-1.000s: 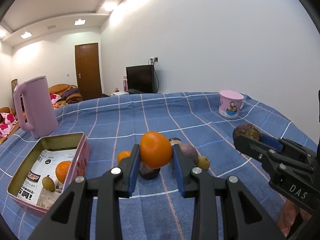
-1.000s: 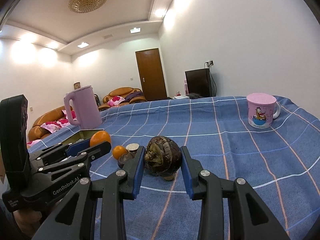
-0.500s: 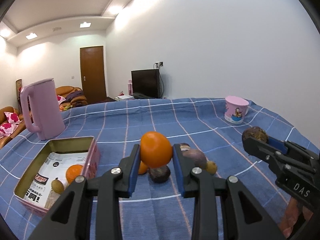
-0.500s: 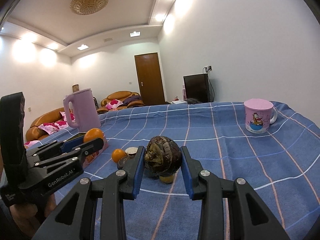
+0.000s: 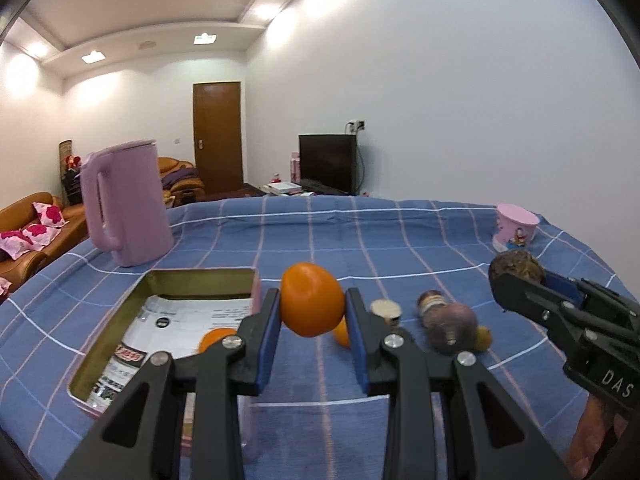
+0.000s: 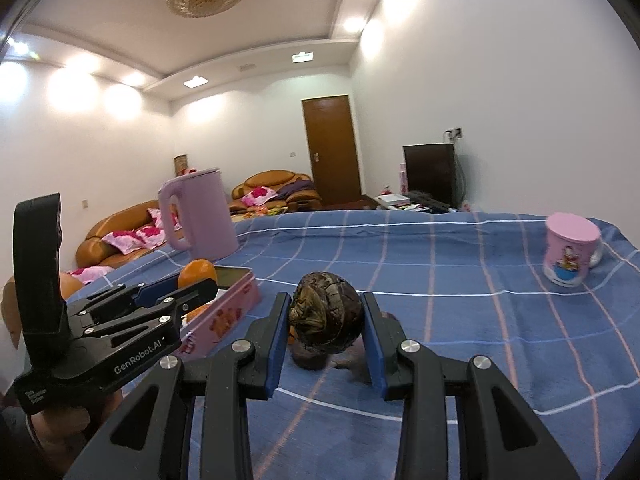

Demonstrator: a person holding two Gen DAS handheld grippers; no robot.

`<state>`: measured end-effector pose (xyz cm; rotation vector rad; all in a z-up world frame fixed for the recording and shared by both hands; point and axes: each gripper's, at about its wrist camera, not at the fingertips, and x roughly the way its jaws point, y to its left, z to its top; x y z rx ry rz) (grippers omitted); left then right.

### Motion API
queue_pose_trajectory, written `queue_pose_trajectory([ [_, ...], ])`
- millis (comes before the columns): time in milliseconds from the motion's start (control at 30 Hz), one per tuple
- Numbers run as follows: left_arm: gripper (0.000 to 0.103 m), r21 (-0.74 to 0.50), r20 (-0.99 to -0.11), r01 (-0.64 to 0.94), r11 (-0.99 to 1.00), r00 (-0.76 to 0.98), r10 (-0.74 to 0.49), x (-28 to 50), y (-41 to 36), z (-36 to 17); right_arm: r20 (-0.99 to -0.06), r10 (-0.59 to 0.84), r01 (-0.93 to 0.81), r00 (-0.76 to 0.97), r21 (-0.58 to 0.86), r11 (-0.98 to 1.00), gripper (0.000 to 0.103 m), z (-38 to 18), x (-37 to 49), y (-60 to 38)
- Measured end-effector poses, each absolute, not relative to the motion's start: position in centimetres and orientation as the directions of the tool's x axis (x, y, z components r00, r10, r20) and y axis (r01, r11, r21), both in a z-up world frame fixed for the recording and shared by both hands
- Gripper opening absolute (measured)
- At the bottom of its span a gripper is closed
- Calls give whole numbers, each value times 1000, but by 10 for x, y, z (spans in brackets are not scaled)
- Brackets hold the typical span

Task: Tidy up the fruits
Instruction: 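Carry the orange and mangosteen over the pink tin tray with both tools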

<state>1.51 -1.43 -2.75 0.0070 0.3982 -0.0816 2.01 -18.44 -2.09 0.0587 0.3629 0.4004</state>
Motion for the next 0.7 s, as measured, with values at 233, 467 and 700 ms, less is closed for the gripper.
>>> queue_pose_trajectory([
  [233, 33, -9, -407, 18, 1000, 913, -20, 18, 16, -31, -357, 434, -429, 827, 98, 898, 37, -19, 33, -147],
  [467, 33, -18, -425, -68, 998, 904, 54, 21, 56, -32, -384, 479, -492, 789, 71, 868, 37, -19, 49, -108],
  [700, 33, -19, -444, -145, 989, 888, 122, 27, 92, -35, -409, 510, -541, 757, 45, 840, 37, -21, 57, -75],
])
